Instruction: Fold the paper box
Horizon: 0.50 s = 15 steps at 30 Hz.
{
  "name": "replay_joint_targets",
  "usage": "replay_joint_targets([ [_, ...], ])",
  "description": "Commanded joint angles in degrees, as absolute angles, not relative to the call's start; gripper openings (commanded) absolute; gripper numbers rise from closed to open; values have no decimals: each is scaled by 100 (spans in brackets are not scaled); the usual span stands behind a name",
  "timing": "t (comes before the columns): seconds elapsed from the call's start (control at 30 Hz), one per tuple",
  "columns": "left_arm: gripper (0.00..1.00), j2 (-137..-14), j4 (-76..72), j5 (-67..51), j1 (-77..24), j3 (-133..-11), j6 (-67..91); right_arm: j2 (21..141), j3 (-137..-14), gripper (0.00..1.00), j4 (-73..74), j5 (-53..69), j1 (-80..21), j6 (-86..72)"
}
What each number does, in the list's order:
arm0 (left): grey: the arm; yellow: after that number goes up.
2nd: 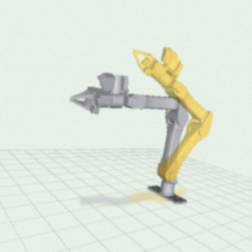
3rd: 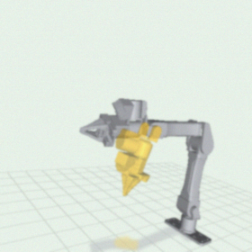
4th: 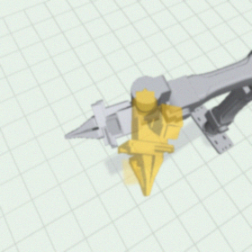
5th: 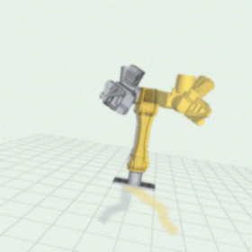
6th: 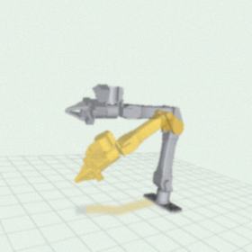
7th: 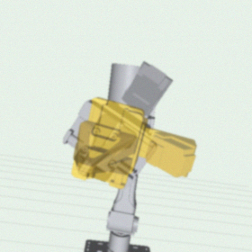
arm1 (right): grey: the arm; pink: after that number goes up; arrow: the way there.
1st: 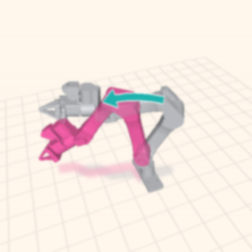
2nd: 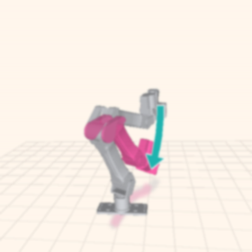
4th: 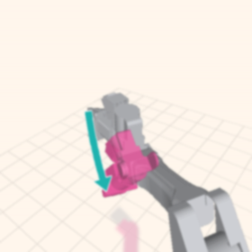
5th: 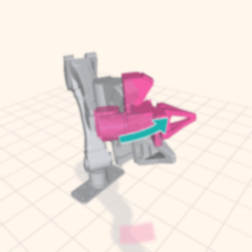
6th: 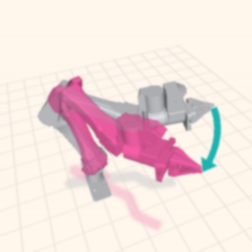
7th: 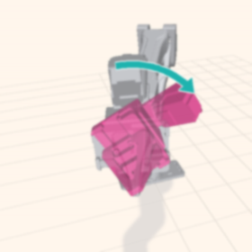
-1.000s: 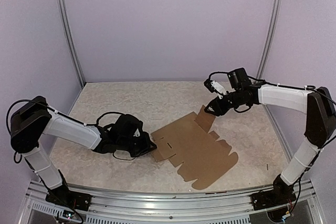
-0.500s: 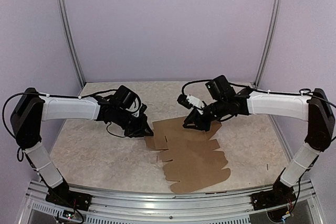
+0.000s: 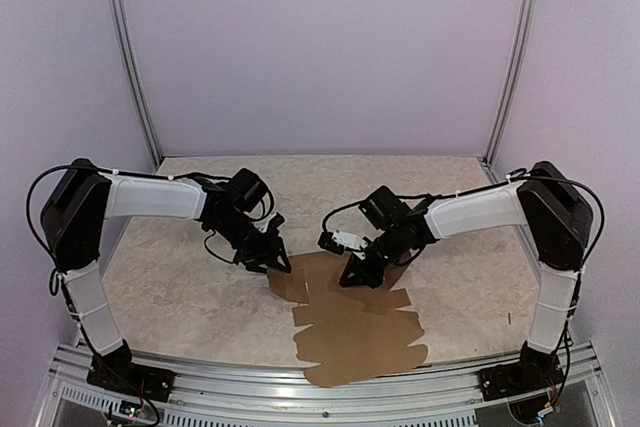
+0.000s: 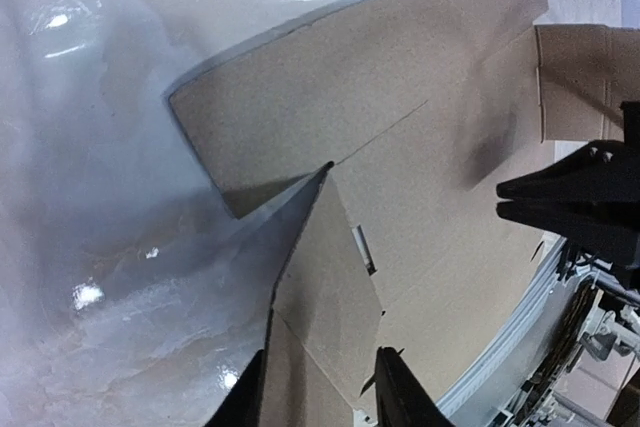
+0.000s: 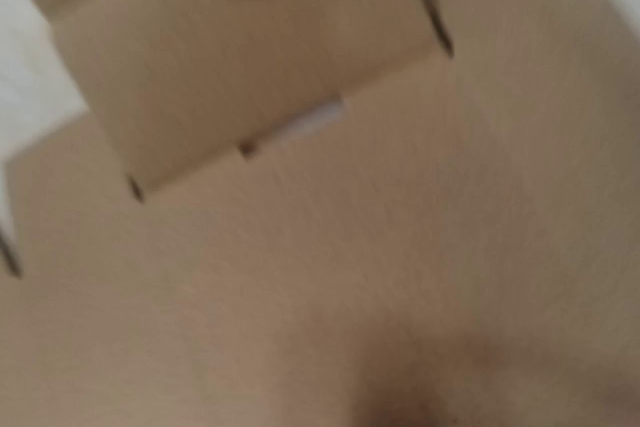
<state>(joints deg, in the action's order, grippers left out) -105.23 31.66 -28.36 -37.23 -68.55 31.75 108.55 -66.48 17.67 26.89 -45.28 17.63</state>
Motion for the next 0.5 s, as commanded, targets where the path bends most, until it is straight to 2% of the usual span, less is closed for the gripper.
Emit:
replay_joint_targets([
  [0.0, 40, -10629, 3159, -2826, -3834, -6881, 3182, 11133, -6607, 6, 1699, 2358, -4568, 1479],
  [0.2, 49, -9679, 2525, -2463, -4060, -6039, 3447, 11392, -6588, 3, 1666, 2312, -4564, 1316],
  [0.33, 53, -8667, 1920, -1852, -4094, -4985, 3589, 11517, -6581, 3, 1681, 2381, -4565, 1341],
  [0.47, 51, -7717, 1811, -1039, -3843, -3962, 3971, 11624, -6575, 3, 1688, 2407, -4554, 1342],
])
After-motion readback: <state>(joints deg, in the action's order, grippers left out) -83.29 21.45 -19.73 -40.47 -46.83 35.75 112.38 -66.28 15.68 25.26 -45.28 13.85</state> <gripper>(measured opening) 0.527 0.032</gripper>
